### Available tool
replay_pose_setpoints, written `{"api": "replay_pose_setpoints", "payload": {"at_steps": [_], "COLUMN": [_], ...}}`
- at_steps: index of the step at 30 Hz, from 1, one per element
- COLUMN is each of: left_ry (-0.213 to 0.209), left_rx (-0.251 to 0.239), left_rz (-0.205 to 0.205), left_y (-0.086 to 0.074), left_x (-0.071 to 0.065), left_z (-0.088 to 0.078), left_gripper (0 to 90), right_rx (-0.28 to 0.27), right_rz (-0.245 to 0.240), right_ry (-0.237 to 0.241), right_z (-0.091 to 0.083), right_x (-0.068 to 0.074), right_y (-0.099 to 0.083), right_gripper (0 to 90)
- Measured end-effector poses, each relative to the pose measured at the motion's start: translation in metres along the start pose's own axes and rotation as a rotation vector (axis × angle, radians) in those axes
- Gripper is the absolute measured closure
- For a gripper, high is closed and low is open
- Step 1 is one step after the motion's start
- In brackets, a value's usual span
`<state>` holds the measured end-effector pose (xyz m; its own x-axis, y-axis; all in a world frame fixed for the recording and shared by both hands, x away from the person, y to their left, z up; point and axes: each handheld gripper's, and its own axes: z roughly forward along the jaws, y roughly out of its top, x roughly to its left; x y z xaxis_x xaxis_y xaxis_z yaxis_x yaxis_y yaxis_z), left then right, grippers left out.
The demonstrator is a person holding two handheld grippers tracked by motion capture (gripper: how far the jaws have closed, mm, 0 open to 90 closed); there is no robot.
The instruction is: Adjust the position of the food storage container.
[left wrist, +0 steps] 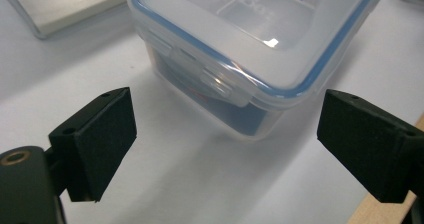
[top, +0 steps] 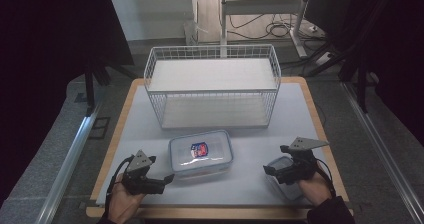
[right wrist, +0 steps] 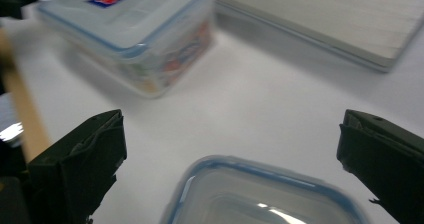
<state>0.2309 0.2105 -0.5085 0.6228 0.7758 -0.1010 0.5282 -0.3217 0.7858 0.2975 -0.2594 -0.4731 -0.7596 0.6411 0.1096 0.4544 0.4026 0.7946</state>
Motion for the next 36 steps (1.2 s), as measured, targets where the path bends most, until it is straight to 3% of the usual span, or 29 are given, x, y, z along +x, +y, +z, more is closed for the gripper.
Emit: {"api": "replay_pose_setpoints", "payload": {"at_steps": [3,7,10,16,23,28,29,30,33,36], "left_ry": [0.012,0.025,0.019,0.025,0.037,0.044,0.046,0.048,0.050,0.051], "left_rx": [-0.030,-0.068,-0.079,-0.056,-0.052,-0.047,-0.042,-0.040,-0.040,-0.038], "left_rz": [-0.004,-0.019,-0.025,0.000,-0.009,-0.006,-0.005,-0.003,-0.001,0.001], "left_y": [-0.004,-0.008,-0.009,-0.009,-0.009,-0.009,-0.010,-0.010,-0.010,-0.010], "left_x": [0.004,0.009,0.011,0.010,0.011,0.012,0.012,0.012,0.012,0.012], "left_z": [-0.001,-0.002,-0.002,0.000,-0.001,-0.001,-0.001,-0.001,-0.001,-0.001], "left_gripper": [7.8,5.5,5.3,4.6,4.6,4.7,4.7,4.9,5.0,5.4], "right_rx": [-0.004,0.014,0.014,0.025,0.052,0.072,0.067,0.070,0.086,0.110], "right_rz": [0.018,0.024,0.018,0.009,0.006,0.008,0.007,-0.011,-0.020,-0.051], "right_ry": [-0.003,-0.056,-0.052,-0.052,-0.067,-0.045,-0.049,-0.040,-0.003,-0.023], "right_z": [0.002,0.008,0.010,0.011,0.011,0.010,0.008,0.002,-0.006,-0.010], "right_x": [0.000,0.001,0.003,0.004,0.006,0.010,0.012,0.018,0.027,0.038], "right_y": [-0.001,-0.002,-0.001,-0.001,0.000,0.000,0.001,0.003,0.003,0.000], "right_gripper": [0.0,0.0,0.0,0.0,0.0,0.0,2.8,23.3,52.3,74.3]}}
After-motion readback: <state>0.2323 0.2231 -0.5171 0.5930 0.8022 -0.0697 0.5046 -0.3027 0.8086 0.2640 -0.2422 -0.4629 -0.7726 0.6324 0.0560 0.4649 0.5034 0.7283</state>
